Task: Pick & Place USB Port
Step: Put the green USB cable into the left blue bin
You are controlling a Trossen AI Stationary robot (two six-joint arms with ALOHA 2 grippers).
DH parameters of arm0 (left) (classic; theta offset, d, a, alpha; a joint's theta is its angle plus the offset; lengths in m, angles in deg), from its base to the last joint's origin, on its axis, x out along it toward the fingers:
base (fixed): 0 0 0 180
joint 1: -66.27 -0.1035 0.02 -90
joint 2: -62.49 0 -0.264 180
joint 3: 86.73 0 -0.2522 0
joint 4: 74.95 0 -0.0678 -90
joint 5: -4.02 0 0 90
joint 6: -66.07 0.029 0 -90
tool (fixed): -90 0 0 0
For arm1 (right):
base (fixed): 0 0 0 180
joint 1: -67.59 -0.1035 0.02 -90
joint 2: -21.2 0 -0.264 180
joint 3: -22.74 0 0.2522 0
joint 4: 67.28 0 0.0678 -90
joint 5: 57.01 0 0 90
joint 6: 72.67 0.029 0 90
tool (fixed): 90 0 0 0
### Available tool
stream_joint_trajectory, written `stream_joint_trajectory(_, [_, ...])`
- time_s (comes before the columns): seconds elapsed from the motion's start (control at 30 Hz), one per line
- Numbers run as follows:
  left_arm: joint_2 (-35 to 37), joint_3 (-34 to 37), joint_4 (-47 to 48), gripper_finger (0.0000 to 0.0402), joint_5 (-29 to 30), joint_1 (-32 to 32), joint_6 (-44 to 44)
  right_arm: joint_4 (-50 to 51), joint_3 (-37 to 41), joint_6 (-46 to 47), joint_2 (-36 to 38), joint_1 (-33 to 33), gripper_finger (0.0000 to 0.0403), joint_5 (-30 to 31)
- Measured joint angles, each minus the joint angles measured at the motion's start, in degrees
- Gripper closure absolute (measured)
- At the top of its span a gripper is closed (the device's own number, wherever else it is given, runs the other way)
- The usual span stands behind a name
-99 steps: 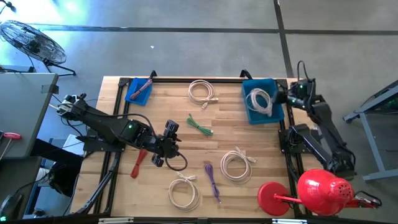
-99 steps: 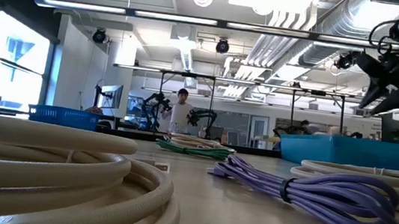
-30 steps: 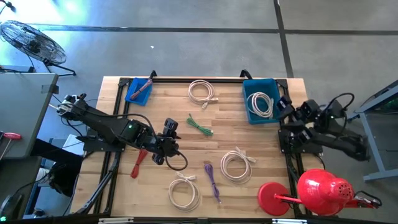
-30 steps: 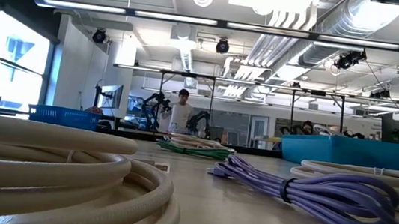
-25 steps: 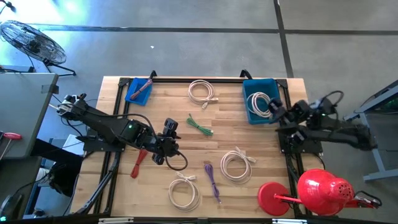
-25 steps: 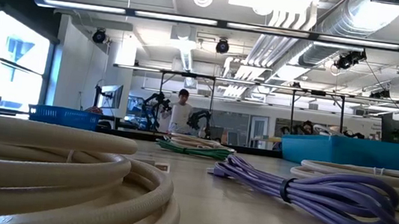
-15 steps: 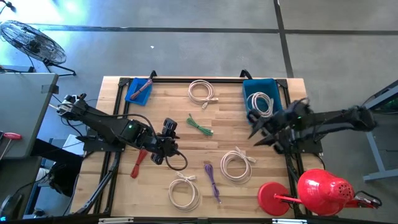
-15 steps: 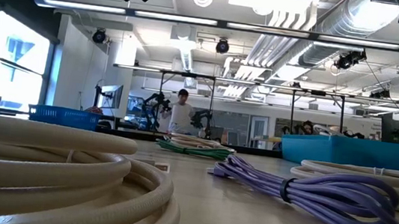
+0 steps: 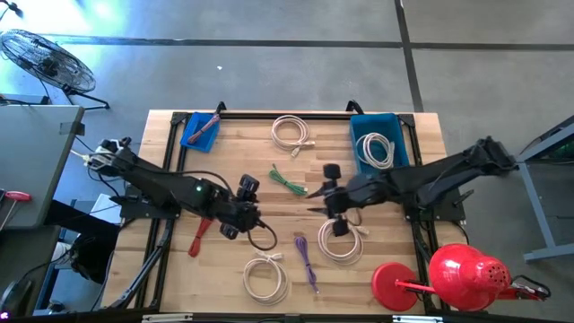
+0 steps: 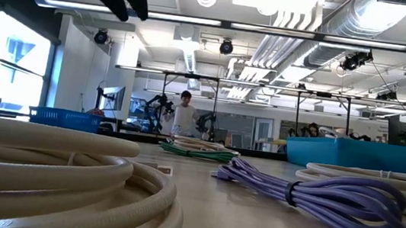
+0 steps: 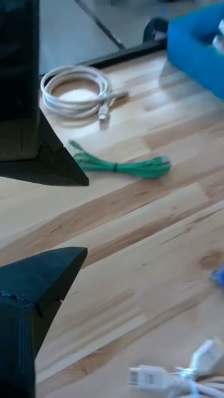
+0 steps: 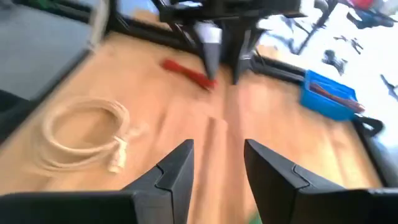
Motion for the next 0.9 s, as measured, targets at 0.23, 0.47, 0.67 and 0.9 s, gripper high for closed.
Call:
stream_joint_trajectory(0.23, [-4.59,0.0,3.52,0.0238,0.04,0.0,-2.0,7.6,-8.42,2.26,-6.41,-0.56,0.027,4.48])
stream_joint_trajectory(0.47, [-5.68,0.0,8.7,0.0238,1.54,0.44,-7.43,13.47,-8.55,4.49,-6.69,-0.37,0.027,16.7])
stream_joint_trajectory(0.67, [-5.0,-0.02,11.36,0.0238,6.32,2.89,-9.29,17.08,-8.47,6.75,-6.69,2.79,0.027,18.01])
stream_joint_trajectory(0.9, [-2.2,-0.02,17.28,0.0238,14.78,7.01,-16.94,21.17,-8.47,12.59,-7.54,9.98,0.027,10.8])
